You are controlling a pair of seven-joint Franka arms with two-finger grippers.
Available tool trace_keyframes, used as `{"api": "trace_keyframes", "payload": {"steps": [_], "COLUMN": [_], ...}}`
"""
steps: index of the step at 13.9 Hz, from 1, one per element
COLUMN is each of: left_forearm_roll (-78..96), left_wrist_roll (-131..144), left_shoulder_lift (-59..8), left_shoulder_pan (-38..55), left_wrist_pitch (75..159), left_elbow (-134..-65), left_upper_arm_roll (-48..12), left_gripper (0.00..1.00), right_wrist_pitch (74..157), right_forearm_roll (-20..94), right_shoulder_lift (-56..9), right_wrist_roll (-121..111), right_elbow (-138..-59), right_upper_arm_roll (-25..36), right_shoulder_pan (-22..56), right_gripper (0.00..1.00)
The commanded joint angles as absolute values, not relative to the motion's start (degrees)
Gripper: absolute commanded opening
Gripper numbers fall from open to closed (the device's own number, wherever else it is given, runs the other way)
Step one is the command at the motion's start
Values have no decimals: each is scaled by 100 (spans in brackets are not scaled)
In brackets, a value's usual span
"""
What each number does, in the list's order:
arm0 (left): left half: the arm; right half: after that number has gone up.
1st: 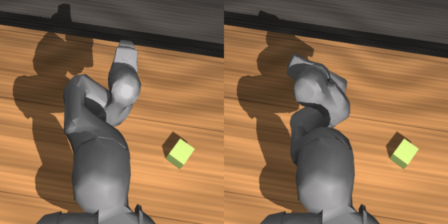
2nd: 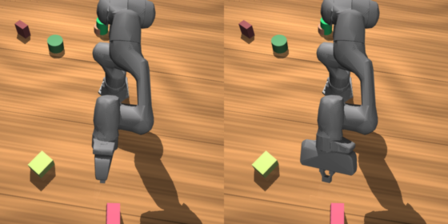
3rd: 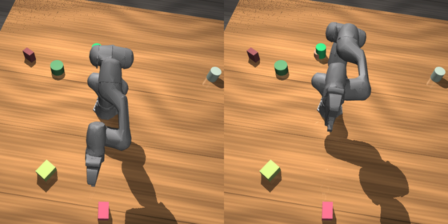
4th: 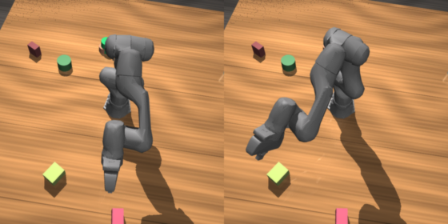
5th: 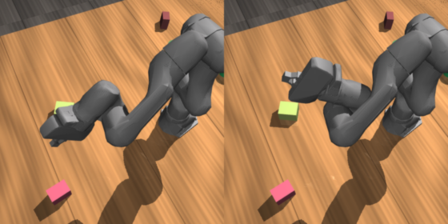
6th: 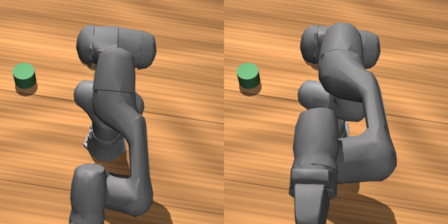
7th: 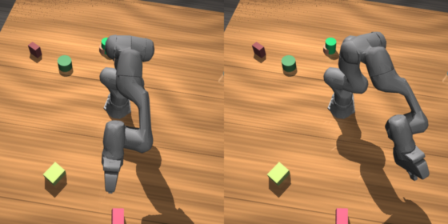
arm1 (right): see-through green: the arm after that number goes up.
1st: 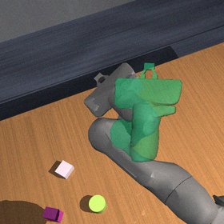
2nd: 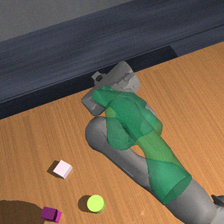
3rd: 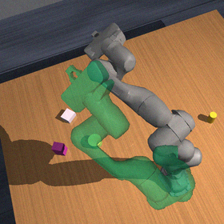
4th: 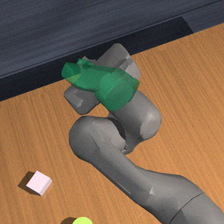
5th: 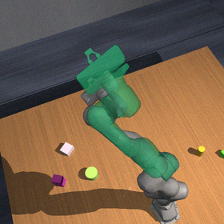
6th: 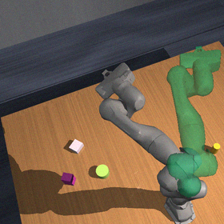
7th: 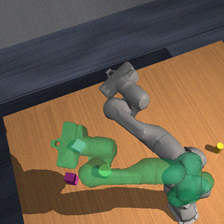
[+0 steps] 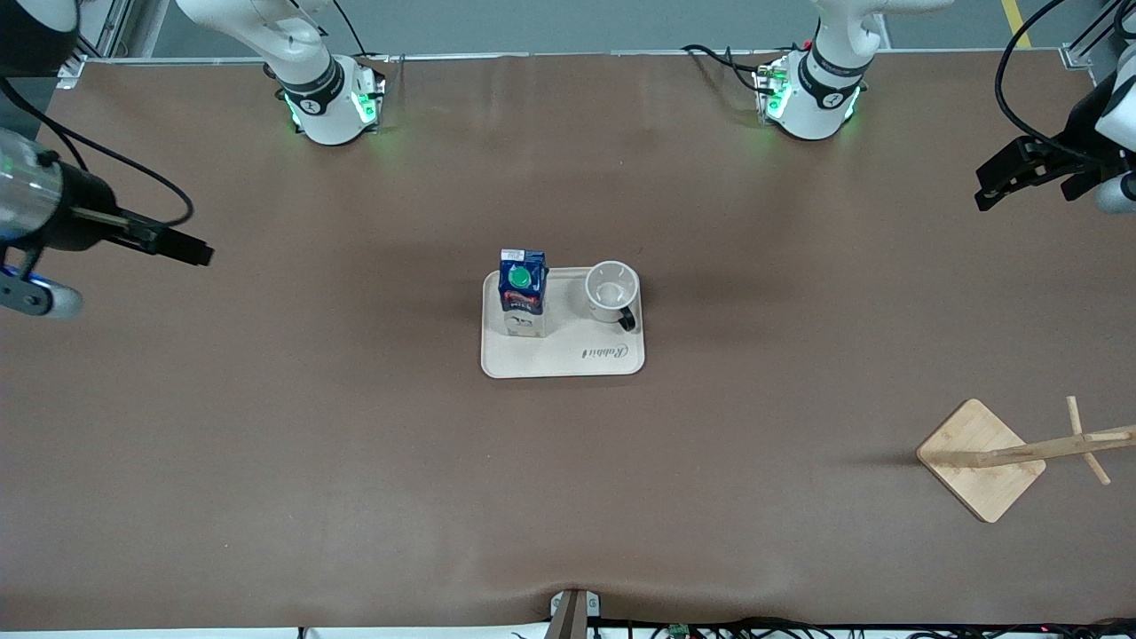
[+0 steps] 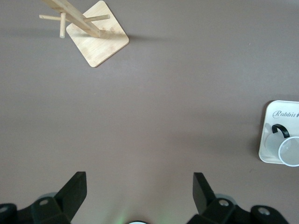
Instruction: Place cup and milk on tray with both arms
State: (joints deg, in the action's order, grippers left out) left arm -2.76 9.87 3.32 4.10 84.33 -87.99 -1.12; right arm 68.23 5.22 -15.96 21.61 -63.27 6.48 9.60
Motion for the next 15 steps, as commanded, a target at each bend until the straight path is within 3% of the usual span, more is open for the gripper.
{"api": "trace_keyframes", "payload": {"steps": [1, 4, 6, 15], "left_forearm_roll": [-246, -255, -255, -255], "left_wrist_roll": [966, 975, 984, 905], "left_shoulder_lift": [422, 413, 378, 281], "left_shoulder_pan": [422, 422, 439, 457], "left_wrist_pitch": [8420, 8429, 8429, 8420], "left_elbow": [-8859, -8851, -8833, -8789], "left_upper_arm_roll": [-123, -123, -123, -140], "left_gripper": [100, 100, 100, 100], "right_wrist_pitch": [7311, 8469, 8859, 8561], "right_forearm_roll": [404, 300, 158, -315], "right_shoulder_lift": [-654, 585, 905, 387], "right_wrist_roll": [1014, 643, 108, 53], "right_elbow": [-7554, -9468, -10018, -8930], "right_upper_arm_roll": [527, 527, 536, 492], "right_shoulder_pan": [406, 203, 54, 123], "right_gripper": [100, 100, 100, 100]}}
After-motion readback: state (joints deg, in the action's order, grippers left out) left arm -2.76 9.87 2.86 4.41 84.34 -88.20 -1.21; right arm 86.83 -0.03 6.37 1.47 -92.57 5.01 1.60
